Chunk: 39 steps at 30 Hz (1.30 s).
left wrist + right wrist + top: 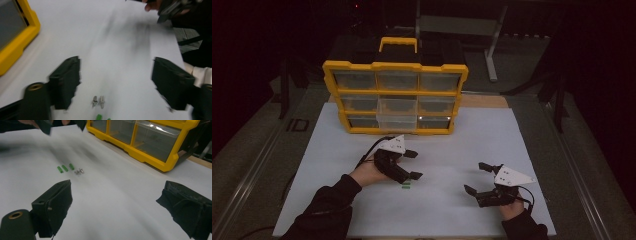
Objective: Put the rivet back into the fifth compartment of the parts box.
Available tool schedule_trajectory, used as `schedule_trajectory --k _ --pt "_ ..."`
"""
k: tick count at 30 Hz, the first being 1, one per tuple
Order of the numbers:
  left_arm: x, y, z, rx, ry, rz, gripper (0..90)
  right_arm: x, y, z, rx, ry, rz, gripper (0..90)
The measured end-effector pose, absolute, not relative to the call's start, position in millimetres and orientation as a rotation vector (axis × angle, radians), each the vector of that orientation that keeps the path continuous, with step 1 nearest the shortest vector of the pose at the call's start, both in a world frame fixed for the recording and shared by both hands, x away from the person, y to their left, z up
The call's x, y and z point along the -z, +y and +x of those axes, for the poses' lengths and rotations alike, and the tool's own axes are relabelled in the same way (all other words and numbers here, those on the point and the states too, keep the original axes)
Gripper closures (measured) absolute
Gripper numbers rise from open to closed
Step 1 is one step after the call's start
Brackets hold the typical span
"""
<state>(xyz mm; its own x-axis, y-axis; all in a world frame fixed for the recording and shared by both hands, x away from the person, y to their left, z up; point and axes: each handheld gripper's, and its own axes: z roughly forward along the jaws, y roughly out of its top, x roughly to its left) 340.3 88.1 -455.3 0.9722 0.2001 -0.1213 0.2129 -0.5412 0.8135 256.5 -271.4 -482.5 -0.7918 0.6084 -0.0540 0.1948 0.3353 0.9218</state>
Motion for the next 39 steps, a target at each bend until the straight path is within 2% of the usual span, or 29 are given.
schedule_trajectory --k 7,8,16,24,39 --pt "480.3 88.3 348.8 0.036 0.335 2.198 41.0 482.5 -271.1 256.4 -1.445 2.216 0.707 9.4" --pt "487.0 88.5 351.2 0.046 0.351 2.209 41.0 482.6 -271.2 256.4 -1.447 2.216 0.708 9.4" --pt "504.8 82.6 356.5 0.08 0.367 2.256 61.8 482.9 -271.0 256.5 -1.441 2.221 0.708 9.4" --pt "516.8 77.8 362.7 0.092 0.382 2.307 72.0 482.9 -271.5 256.3 -1.444 2.218 0.71 9.4" --pt "522.0 72.3 365.3 0.086 0.373 2.335 81.0 483.2 -271.7 256.7 -1.439 2.219 0.71 9.4"
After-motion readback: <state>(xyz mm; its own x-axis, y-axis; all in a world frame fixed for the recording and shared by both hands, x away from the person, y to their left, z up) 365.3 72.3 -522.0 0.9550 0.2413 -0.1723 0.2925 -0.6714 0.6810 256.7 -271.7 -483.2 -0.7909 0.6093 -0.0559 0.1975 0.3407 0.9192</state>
